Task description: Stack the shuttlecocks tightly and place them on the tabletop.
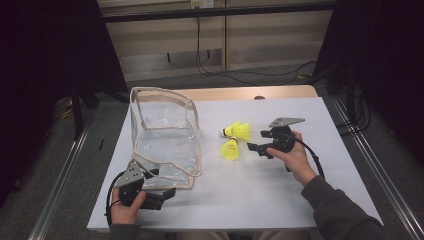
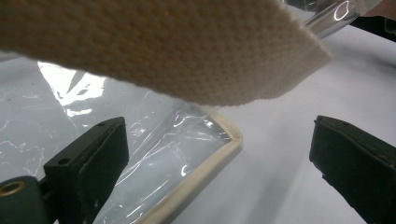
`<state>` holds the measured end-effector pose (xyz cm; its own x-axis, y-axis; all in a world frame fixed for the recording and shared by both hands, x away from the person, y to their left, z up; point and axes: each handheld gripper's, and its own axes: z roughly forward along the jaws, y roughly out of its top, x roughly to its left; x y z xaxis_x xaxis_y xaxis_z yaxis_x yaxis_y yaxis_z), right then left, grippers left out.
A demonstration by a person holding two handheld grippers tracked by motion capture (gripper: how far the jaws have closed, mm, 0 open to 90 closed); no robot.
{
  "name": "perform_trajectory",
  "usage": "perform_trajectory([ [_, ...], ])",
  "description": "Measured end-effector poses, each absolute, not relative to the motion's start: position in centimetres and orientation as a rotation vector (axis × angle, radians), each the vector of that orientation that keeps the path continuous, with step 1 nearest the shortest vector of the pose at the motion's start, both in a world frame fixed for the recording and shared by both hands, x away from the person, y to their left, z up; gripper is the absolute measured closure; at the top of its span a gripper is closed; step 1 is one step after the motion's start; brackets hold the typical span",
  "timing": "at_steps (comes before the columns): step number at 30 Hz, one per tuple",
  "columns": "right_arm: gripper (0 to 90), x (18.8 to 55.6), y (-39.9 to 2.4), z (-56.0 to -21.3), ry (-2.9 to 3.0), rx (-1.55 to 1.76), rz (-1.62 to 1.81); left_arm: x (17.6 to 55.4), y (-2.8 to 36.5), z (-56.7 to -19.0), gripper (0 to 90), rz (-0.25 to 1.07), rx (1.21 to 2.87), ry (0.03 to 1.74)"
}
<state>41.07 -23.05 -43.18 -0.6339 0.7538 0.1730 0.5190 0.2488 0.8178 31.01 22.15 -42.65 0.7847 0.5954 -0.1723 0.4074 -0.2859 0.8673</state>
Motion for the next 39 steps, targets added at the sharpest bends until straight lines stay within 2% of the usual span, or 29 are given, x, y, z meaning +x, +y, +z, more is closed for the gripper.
perform_trajectory([
  [39, 15.5, 39.6, -21.3, -43.4, 2.296, 1.148, 1.340, 31.0, 22.1, -42.6, 4.5, 0.226, 1.915, 0.759],
])
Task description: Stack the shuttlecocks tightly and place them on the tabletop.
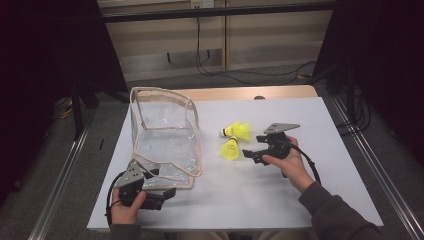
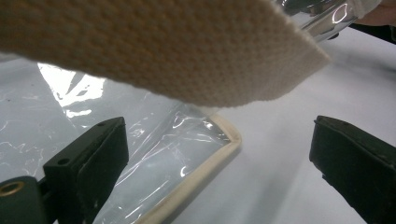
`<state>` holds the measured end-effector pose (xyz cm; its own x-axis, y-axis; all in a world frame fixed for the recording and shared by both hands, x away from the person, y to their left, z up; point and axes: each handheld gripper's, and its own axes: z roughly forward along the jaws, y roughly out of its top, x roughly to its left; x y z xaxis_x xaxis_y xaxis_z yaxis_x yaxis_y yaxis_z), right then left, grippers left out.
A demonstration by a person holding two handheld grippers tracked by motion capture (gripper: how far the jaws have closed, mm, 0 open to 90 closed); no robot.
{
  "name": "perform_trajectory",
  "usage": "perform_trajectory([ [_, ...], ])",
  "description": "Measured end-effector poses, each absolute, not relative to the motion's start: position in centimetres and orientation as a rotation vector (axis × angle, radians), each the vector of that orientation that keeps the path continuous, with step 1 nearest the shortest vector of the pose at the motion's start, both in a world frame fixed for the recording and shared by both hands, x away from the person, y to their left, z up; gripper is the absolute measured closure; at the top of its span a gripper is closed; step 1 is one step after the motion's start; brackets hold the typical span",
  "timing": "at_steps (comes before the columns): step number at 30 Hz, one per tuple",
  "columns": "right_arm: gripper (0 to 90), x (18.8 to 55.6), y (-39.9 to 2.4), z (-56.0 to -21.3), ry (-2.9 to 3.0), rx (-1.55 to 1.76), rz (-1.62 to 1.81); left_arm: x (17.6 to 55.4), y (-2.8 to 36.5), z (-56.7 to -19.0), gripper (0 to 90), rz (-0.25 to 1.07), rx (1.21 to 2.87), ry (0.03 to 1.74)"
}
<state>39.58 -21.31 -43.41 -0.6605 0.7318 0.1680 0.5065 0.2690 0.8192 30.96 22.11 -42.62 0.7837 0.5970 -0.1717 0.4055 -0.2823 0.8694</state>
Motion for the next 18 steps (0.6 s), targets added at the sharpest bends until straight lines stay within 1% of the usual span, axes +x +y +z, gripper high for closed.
perform_trajectory([
  [18, 15.2, 39.4, -20.1, -43.9, 2.314, 1.131, 1.347, 31.0, 22.1, -42.6, 4.5, 0.228, 1.914, 0.759],
])
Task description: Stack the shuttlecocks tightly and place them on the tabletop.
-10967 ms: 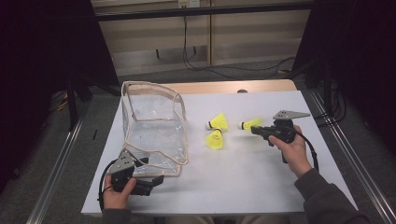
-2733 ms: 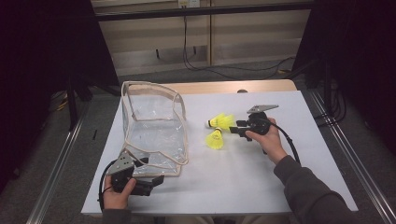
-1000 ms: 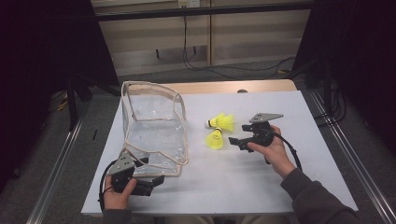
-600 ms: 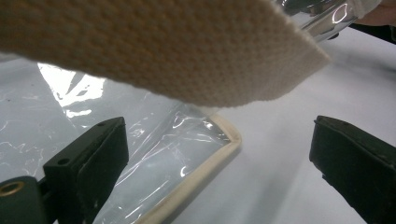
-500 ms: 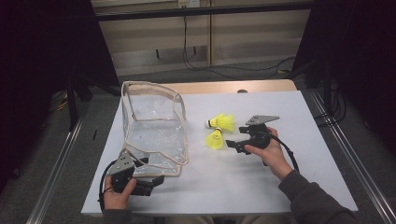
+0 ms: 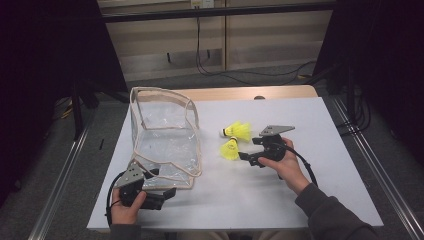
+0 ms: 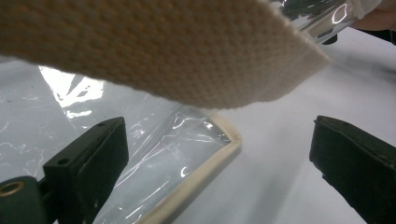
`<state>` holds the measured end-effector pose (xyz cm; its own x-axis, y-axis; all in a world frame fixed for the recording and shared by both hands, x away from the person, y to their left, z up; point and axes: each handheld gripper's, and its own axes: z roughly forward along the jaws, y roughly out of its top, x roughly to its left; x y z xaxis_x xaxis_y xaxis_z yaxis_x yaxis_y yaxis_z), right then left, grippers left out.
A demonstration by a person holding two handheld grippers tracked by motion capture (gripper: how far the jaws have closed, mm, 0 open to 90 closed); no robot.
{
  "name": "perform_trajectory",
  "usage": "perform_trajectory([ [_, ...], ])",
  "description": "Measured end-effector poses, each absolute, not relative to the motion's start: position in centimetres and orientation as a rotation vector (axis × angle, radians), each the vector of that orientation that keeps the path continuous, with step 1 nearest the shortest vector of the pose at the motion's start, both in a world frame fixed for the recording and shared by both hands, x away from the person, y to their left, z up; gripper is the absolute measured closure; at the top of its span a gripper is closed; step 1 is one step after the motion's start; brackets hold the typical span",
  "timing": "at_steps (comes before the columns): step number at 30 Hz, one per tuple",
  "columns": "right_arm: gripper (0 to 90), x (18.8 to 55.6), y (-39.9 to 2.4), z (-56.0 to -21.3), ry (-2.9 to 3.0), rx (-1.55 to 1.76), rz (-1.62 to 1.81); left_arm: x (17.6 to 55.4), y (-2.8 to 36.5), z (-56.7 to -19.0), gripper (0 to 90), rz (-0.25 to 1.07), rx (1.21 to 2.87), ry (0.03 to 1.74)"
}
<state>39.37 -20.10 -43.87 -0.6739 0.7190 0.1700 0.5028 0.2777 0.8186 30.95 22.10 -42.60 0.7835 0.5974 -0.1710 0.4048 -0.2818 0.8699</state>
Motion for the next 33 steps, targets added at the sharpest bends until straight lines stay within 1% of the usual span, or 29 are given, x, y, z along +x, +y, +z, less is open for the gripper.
perform_trajectory([
  [22, 14.2, 39.4, -18.5, -43.9, 2.326, 1.110, 1.333, 31.0, 22.1, -42.6, 4.5, 0.226, 1.914, 0.760],
  [33, 15.0, 39.7, -18.0, -44.4, 2.339, 1.111, 1.315, 31.0, 22.1, -42.6, 4.5, 0.226, 1.915, 0.759],
])
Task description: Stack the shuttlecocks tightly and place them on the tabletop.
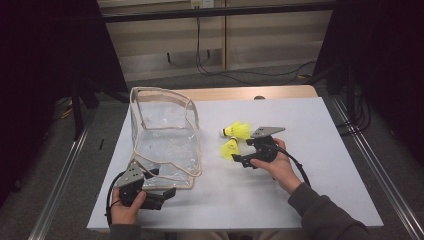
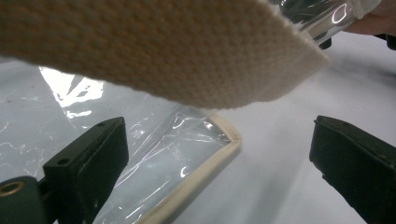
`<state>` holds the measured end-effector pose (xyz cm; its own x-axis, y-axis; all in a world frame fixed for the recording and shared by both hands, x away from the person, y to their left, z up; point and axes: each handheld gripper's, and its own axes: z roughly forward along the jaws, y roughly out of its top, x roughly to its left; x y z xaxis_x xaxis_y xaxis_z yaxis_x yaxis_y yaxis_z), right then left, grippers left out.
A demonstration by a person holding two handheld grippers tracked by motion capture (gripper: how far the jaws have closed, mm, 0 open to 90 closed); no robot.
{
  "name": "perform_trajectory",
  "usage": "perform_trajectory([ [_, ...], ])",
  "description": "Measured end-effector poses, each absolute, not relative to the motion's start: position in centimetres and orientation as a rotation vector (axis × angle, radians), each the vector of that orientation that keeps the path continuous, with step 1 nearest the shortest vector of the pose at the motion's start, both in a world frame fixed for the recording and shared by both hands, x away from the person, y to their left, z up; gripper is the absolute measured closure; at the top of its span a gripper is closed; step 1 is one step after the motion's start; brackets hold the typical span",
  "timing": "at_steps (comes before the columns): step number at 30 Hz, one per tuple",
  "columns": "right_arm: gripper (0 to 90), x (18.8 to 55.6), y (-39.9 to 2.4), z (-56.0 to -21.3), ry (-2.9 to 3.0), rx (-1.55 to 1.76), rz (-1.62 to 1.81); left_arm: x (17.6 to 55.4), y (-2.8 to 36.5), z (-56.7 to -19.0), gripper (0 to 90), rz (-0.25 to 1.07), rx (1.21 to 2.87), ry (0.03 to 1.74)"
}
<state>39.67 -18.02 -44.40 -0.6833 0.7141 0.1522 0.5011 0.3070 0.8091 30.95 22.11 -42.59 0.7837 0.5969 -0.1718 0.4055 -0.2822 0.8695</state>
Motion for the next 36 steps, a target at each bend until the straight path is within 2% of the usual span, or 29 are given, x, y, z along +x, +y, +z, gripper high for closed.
perform_trajectory([
  [21, 38.0, 40.5, -16.4, -45.4, 2.334, 1.113, 1.259, 31.0, 22.1, -42.6, 4.5, 0.225, 1.915, 0.753],
  [36, 64.7, 40.6, -16.7, -45.5, 2.384, 1.090, 1.246, 31.0, 22.1, -42.6, 4.5, 0.226, 1.913, 0.755],
])
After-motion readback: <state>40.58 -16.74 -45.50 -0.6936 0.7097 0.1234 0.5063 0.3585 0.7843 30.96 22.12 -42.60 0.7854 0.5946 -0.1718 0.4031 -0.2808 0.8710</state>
